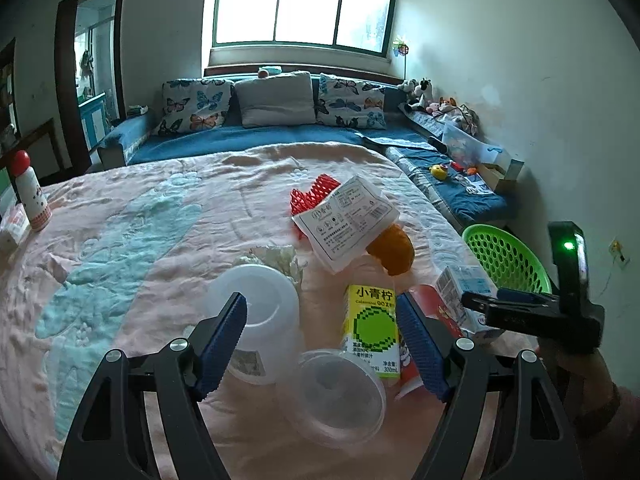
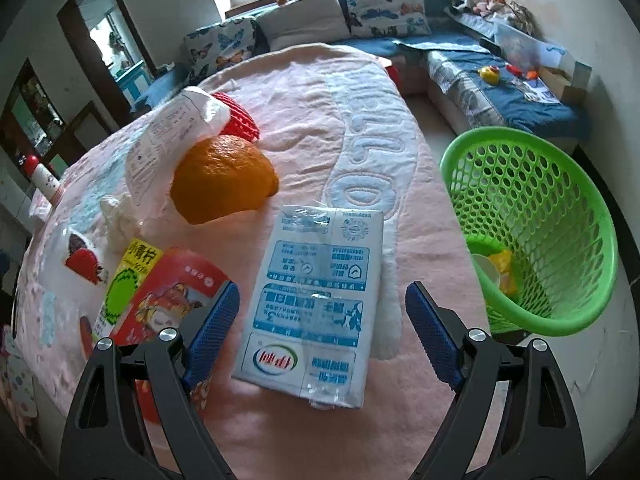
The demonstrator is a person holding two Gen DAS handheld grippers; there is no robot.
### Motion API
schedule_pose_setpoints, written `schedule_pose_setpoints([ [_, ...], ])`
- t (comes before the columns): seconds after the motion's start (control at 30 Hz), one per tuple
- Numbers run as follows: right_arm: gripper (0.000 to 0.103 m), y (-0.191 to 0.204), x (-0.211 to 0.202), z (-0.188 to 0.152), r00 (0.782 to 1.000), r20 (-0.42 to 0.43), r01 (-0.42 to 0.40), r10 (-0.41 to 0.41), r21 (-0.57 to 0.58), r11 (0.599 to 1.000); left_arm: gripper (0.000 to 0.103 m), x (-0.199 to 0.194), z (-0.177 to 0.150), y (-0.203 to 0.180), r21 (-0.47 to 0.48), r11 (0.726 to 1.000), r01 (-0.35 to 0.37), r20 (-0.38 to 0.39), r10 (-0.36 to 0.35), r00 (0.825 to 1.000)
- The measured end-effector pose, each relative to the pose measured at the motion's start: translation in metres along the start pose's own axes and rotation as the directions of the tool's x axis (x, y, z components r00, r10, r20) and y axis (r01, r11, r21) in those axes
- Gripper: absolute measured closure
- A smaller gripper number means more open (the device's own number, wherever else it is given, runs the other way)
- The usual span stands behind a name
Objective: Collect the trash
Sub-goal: 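Return the right gripper to the bed and grasp the white milk carton, then drop the milk carton into the basket with the right gripper while the left grasps the red cup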
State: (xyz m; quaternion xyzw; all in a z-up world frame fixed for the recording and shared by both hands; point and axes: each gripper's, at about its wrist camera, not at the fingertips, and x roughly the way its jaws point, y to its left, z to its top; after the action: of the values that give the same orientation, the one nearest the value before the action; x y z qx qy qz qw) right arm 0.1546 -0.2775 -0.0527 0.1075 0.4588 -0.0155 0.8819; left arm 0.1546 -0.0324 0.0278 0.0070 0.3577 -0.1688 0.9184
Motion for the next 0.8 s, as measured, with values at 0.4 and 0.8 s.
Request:
schedule_pose_setpoints([
  [0.4, 0.032, -0.001, 0.020, -0.001, 0.998, -0.056, -0.006, 0.007, 0.012, 1.000, 0.029, 0.016, 0.001, -0.030, 0.041, 0.996, 0.082, -0.074, -0.079, 0.994],
  [0.8, 0.033, -0.019, -0.009, -0.008, 0.999, 0.000, -0.033, 0.033, 0.014, 0.999, 0.036, 0.060, -0.001, -0.073, 0.075, 0.977, 0.201, -0.235, -0.178, 0.955],
])
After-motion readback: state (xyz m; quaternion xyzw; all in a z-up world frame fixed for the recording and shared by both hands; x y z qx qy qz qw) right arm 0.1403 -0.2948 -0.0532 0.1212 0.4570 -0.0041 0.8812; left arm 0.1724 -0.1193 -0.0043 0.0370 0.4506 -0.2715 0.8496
